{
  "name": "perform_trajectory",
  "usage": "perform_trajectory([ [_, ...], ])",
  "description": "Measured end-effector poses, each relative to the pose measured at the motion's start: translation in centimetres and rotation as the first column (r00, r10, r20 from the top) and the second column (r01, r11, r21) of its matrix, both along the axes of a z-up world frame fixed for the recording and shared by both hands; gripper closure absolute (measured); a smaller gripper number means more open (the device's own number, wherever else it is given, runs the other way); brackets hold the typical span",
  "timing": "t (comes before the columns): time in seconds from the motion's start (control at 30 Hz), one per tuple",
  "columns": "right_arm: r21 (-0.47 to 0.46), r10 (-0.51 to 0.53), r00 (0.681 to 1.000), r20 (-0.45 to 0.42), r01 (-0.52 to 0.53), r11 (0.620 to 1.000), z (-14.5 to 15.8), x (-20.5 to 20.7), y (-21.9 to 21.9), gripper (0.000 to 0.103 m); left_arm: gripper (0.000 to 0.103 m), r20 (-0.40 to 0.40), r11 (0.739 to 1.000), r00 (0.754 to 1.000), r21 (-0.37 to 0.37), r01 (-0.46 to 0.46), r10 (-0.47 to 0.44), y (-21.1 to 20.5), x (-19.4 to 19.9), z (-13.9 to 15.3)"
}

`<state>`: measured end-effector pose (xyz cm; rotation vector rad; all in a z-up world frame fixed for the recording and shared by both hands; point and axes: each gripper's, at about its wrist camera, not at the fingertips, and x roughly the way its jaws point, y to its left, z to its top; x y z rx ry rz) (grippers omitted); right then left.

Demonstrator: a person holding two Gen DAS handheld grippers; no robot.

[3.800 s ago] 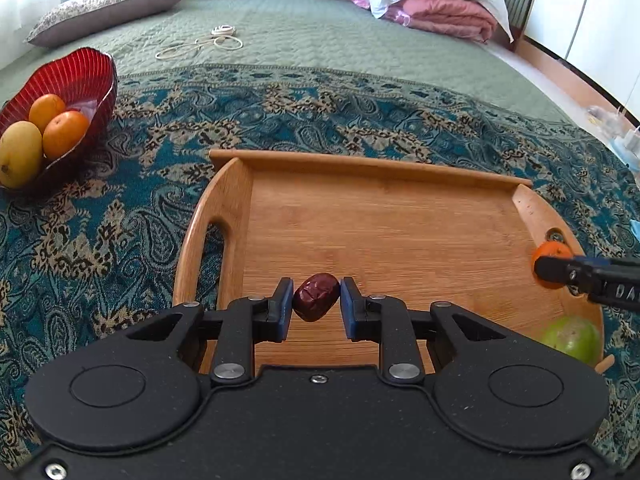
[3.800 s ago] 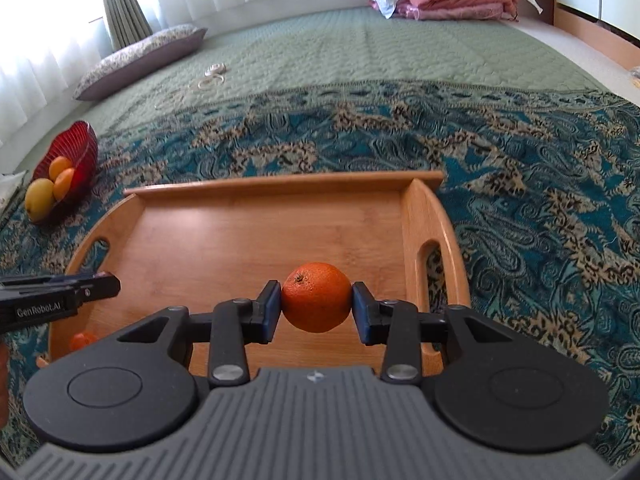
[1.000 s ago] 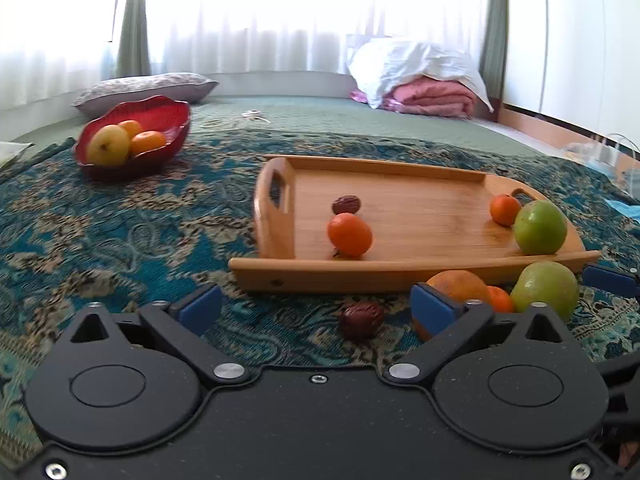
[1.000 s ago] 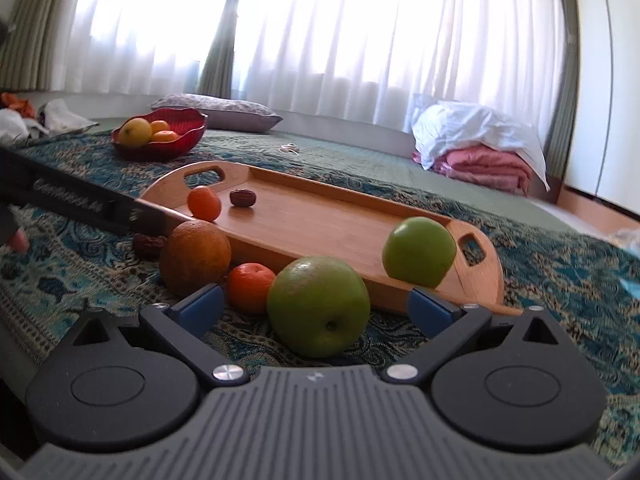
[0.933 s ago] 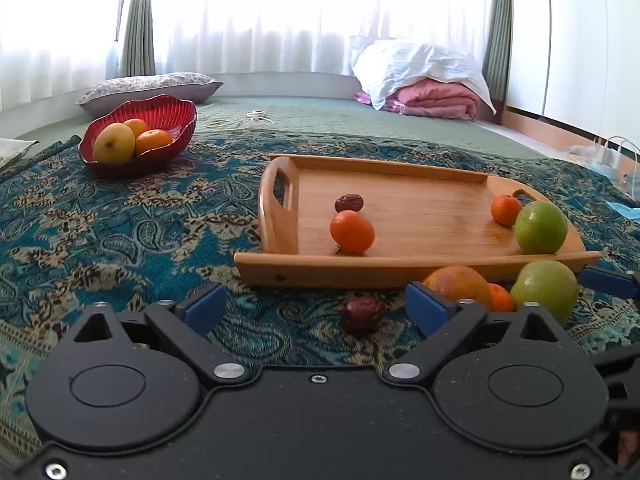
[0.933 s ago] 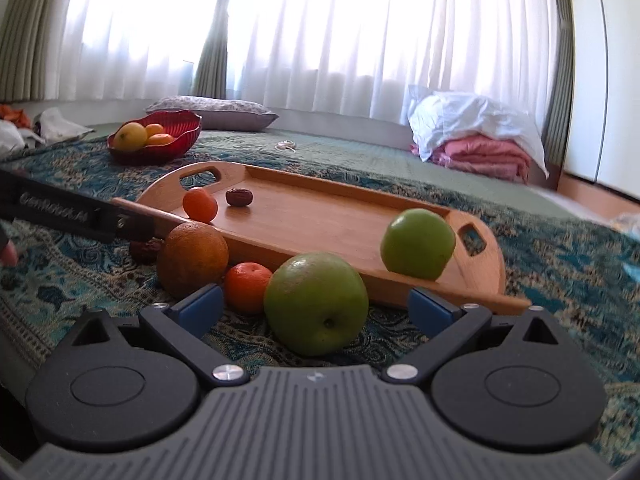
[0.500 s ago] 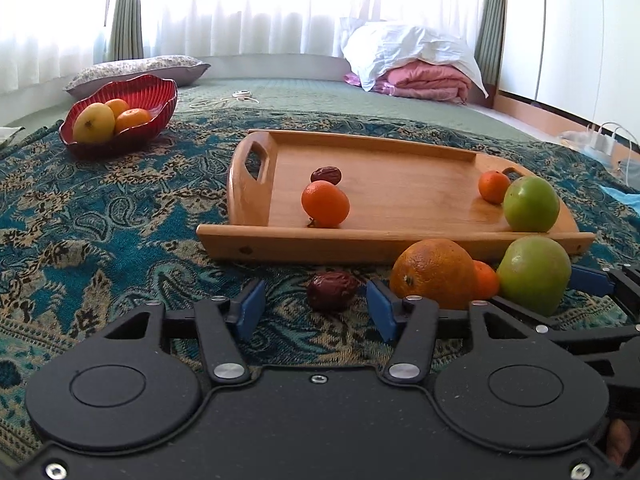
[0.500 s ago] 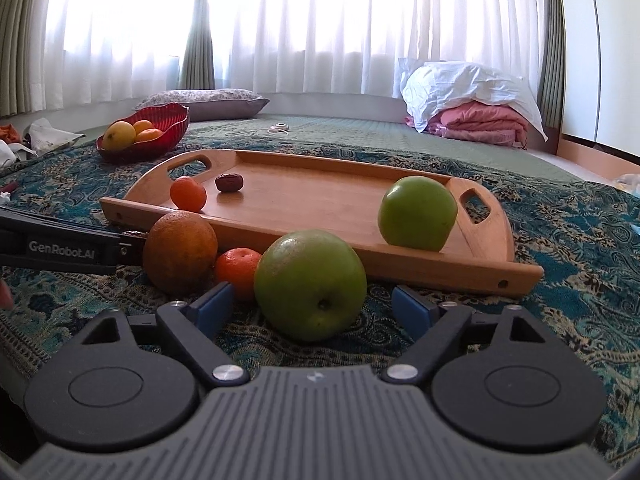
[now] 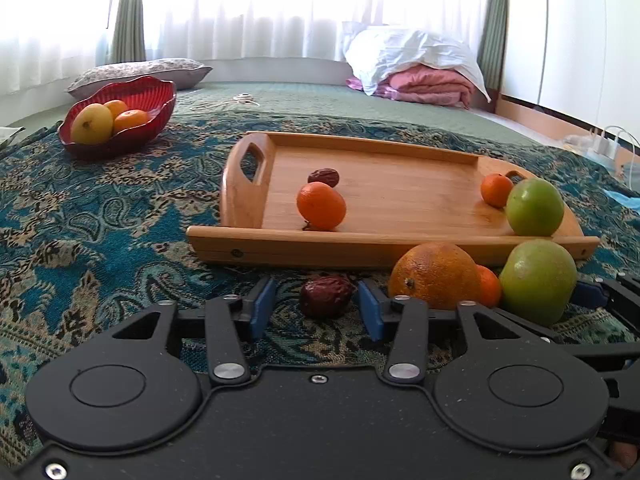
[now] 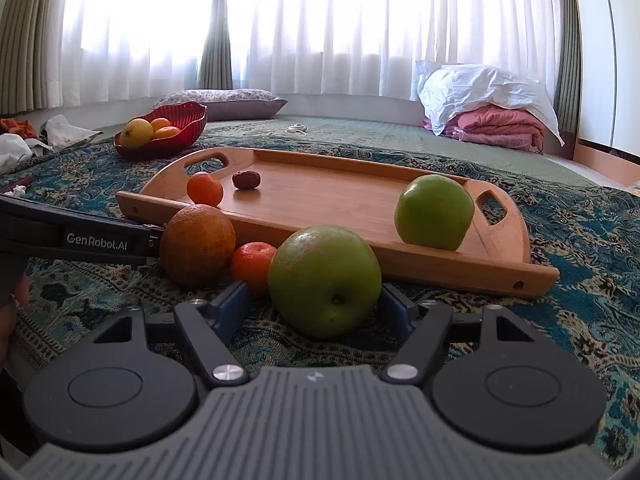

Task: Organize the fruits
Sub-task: 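Grasp the second red date with the left tool while the right tool grasps the second green apple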

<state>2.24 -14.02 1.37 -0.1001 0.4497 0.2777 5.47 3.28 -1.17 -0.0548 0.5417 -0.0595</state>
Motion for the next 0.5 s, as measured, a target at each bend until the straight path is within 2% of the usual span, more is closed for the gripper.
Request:
perform_trajectory([
  [0.17, 0.015, 0.002, 1.000, -0.006, -0.002, 1.000, 0.15, -0.01, -0.11, 0.026, 0.069, 0.003, 1.000, 1.000, -0.011, -0.014, 0.014, 0.24, -0.10, 0.05],
  [0.3, 0.024, 0.000, 1.000, -0.006, 0.000, 1.000, 0.24, -0.17, -0.18, 0.034, 0.079, 0.006, 1.000, 1.000, -0.007, -0.022, 0.022, 0.25, -0.22, 0.23],
  [0.37, 0.025, -0.006, 1.000, -0.002, 0.006, 1.000, 0.25, -0.28, -0.20, 0.037, 0.079, 0.011, 0.999, 0.999, -0.011, -0.034, 0.035, 0.33, -0.30, 0.40],
  [0.43, 0.030, -0.024, 1.000, 0.004, 0.024, 0.999, 0.26, -0.50, -0.31, 0.044, 0.079, 0.019, 0.999, 0.999, -0.008, -0.051, 0.051, 0.34, -0.40, 0.55],
  [0.5, 0.046, -0.037, 0.999, 0.002, 0.036, 0.998, 0.22, -0.59, -0.48, 0.045, 0.079, 0.023, 0.998, 0.998, -0.006, -0.063, 0.063, 0.35, -0.47, 0.69],
])
